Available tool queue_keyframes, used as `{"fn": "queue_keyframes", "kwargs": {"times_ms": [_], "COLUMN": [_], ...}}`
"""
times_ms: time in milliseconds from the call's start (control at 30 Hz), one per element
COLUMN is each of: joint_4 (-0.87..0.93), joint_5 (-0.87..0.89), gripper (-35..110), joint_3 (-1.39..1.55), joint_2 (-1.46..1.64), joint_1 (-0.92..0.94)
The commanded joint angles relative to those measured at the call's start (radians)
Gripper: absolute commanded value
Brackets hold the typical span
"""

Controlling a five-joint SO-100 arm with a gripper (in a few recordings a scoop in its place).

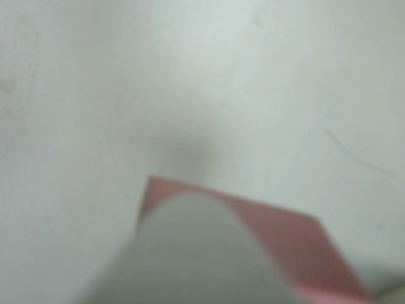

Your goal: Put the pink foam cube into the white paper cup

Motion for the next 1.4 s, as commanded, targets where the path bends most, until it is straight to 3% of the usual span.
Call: {"fn": "queue_keyframes", "kwargs": {"times_ms": [0,467,1367], "joint_4": [0.008,0.008,0.008], "joint_5": [-0.025,-0.101,-0.195], "gripper": [17,17,17], "joint_3": [0.043,0.291,0.322], "joint_2": [0.206,0.39,0.396], "joint_1": [0.054,0.202,0.362]}}
